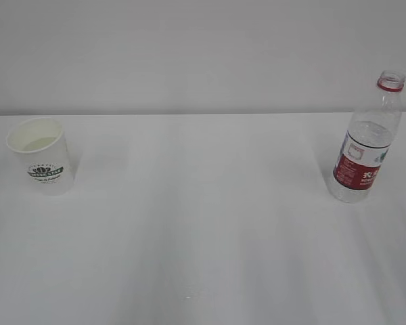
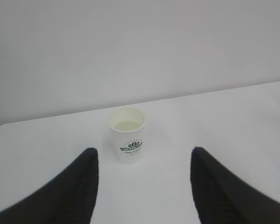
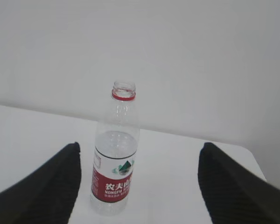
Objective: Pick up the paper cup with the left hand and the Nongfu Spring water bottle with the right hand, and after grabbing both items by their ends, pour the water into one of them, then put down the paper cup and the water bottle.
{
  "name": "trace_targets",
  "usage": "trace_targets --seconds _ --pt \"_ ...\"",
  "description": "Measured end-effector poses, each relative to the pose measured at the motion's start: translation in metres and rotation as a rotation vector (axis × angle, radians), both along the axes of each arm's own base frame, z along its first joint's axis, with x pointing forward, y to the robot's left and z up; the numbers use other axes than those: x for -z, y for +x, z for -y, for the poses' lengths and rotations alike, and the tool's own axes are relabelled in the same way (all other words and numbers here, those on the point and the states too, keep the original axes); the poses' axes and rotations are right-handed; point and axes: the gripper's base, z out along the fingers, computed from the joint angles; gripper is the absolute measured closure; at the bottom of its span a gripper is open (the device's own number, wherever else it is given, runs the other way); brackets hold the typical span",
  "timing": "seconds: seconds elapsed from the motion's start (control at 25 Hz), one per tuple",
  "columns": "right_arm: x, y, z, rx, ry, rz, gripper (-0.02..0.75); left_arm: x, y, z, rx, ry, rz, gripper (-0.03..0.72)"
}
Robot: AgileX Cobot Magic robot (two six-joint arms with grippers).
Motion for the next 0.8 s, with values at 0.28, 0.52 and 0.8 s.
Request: trace_targets --seconds 0.28,0.52,0.8 --pt "-0.009 -0.01 -0.002 -0.02 -0.06 -0.109 0.148 0.0 0.0 0.0 0.001 -0.001 0.0 0.234" --pt "-0.02 -0.033 0.002 -0.008 -0.037 -0.162 0.148 0.001 0.0 0.0 0.003 -0.003 -0.01 0.234" --pt "-0.032 -0.066 -0.001 -0.083 -0.058 -0.231 0.149 0.008 -0.002 0.002 0.02 -0.002 -0.088 0.234"
